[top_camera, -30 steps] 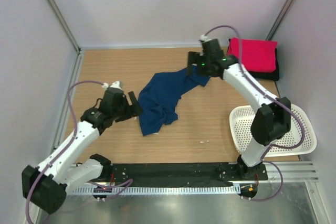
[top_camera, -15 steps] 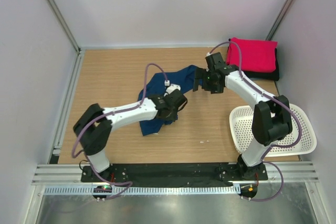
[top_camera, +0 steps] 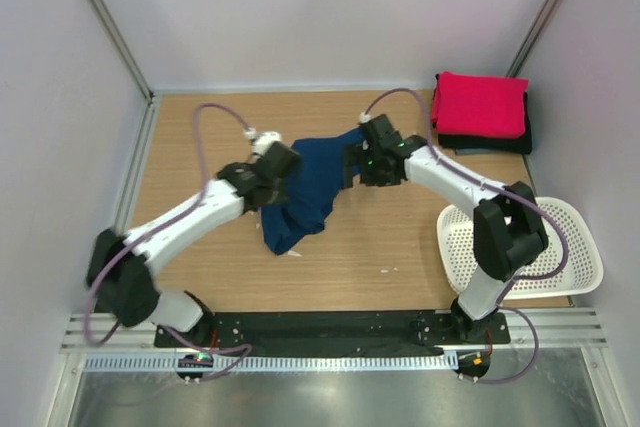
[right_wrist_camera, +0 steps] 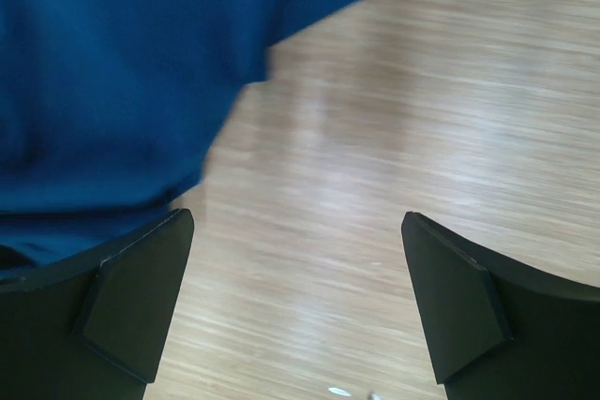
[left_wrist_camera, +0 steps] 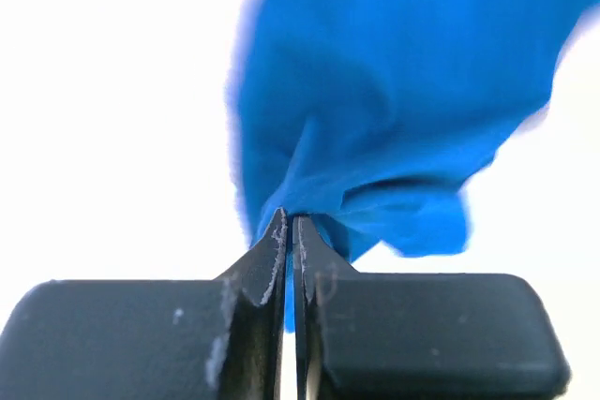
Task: Fold and stack the t-shirts
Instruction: Flatten the tshirt out
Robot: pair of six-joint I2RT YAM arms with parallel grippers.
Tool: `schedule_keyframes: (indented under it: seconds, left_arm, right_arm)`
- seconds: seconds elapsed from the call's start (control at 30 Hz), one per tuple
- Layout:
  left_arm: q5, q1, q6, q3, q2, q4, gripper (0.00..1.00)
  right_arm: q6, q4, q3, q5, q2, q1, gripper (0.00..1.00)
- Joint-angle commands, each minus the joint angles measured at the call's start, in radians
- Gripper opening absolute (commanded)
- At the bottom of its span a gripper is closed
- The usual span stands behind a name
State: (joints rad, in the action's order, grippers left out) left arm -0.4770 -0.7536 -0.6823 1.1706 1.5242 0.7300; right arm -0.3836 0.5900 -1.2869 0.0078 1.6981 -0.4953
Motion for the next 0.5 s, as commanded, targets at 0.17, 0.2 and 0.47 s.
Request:
schedule_keyframes:
  seconds: [0.17, 0.2, 0.47]
  left_arm:
    - [-0.061, 0.361, -0.105, -0.074, -0.577, 0.176, 0.00]
    - [-0.072, 0.370, -0.127, -0.098, -0.599, 0.196, 0.00]
    - [-0.095, 0.390, -0.552, -0.382, -0.883, 0.422, 0.00]
  right_arm:
    - [-0.020, -0.156, -0.075, 0.005, 0.066, -0.227, 1.00]
    - [-0.020, -0.170, -0.074, 0.004, 0.072, -0.238, 1.00]
    - [-0.006, -0.228, -0.133, 0.119, 0.262, -0.261, 0.99]
